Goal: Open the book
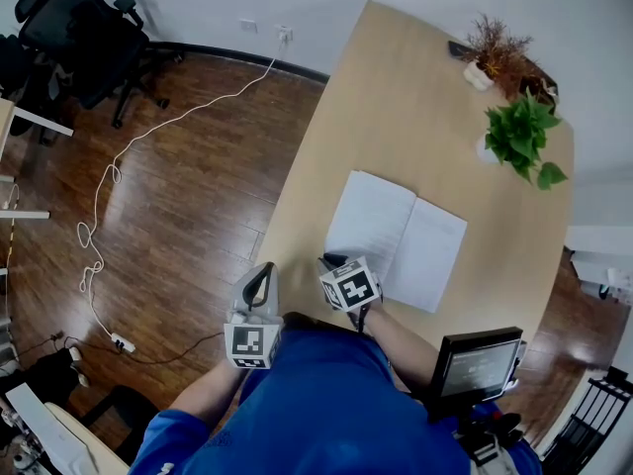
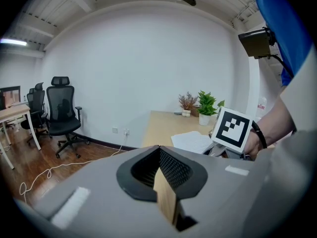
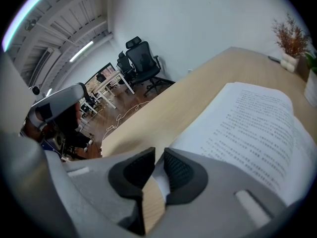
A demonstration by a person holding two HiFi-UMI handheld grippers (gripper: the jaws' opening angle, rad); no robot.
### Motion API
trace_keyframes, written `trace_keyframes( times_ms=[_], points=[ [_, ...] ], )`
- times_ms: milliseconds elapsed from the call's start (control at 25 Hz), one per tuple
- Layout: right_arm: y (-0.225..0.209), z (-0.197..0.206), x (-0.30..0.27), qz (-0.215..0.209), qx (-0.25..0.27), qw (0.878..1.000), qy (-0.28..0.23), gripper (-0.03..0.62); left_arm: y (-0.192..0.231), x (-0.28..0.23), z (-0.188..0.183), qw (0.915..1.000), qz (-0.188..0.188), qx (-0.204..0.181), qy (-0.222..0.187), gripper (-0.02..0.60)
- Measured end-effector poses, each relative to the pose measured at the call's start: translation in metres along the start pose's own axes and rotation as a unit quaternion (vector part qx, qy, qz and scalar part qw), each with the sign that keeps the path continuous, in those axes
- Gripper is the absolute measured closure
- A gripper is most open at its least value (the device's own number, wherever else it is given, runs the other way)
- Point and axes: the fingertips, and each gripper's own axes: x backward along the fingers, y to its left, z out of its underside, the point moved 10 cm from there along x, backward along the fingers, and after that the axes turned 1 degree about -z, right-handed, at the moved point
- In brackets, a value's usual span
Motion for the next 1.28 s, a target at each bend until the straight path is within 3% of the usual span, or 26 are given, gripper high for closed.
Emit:
trace_keyframes(
  times_ms=[720, 1280],
  points=[
    [0.029, 0.001, 0.008, -0.024, -0.001, 0.999, -0.039, 0.514, -0.001, 0.008, 0.001, 0.9999, 0.016, 0.002, -0.006, 0.575],
    [0.061, 0.010, 0.053, -0.029, -0.014, 0.993, -0.115, 0.516, -0.015, 0.016, -0.008, 0.9979, 0.060, 0.002, -0.024, 0.575]
  ],
)
